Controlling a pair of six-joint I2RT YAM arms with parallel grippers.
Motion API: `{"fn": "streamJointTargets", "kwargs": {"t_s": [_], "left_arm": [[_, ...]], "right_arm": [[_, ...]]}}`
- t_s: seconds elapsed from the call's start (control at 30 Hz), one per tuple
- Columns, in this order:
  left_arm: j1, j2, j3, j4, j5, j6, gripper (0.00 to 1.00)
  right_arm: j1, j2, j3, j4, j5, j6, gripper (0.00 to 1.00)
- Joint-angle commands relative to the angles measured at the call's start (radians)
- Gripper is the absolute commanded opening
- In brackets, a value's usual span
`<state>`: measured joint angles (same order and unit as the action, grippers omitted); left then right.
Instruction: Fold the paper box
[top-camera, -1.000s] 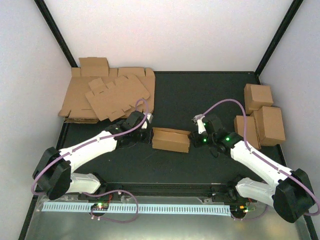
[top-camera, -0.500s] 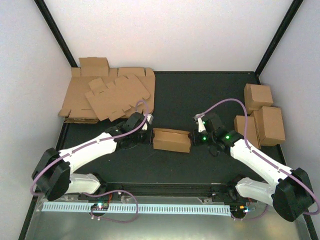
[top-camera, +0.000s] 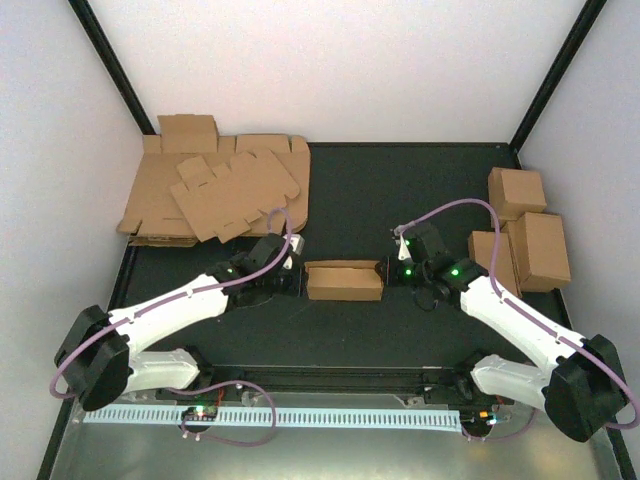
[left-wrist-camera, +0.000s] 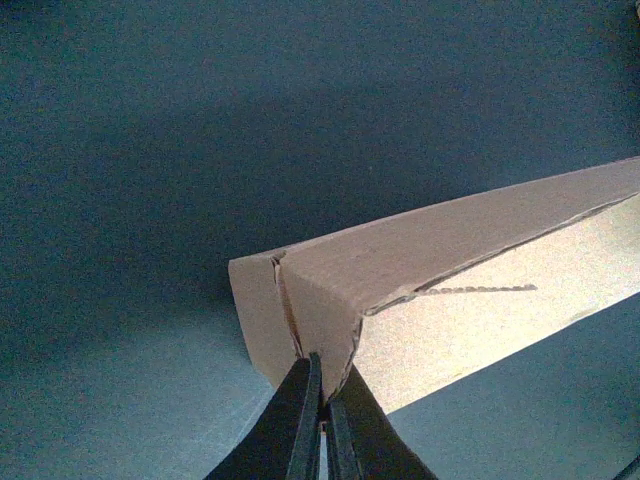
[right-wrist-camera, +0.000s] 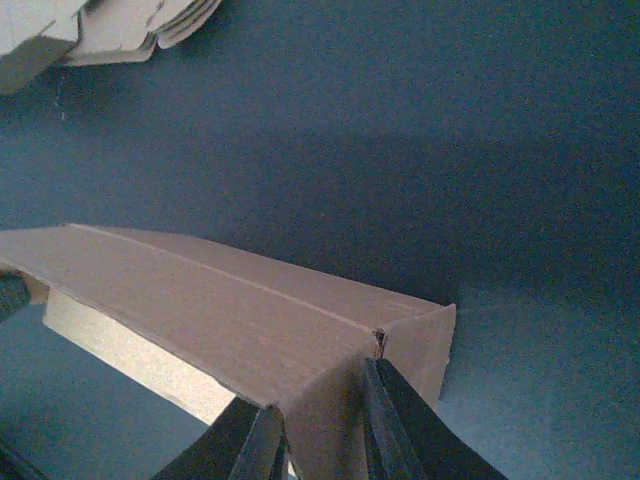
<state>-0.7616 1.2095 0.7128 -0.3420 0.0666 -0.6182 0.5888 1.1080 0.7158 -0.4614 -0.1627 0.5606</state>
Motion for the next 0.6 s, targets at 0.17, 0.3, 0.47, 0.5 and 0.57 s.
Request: {"fn": "streamJointTargets", "kwargs": {"t_s": [0.17,0.3,0.47,0.5,0.57], "left_arm": [[-0.029,-0.004,-0.004,0.02,-0.029,-0.052,0.04],[-0.034,-0.001,-0.004,0.02,-0.04,-0.058,0.05],[-0.036,-0.003,-0.004,0.017,-0.049,-0.061,0.05],[-0.036,-0.003,-0.005,0.016,-0.051,-0.06,0.05],[-0.036,-0.002,-0.005,0.016,-0.054,-0.058,0.05]], "right_arm": [[0.027,-0.005,-0.009,0.048,0.017,0.148,0.22],[0.058,-0.009,-0.027,0.056,0.077,0.161,0.21],[0.073,-0.011,-0.068,0.078,0.121,0.164,0.19],[0.075,-0.013,-0.077,0.083,0.13,0.159,0.19],[0.075,-0.015,-0.084,0.083,0.154,0.139,0.18]]}}
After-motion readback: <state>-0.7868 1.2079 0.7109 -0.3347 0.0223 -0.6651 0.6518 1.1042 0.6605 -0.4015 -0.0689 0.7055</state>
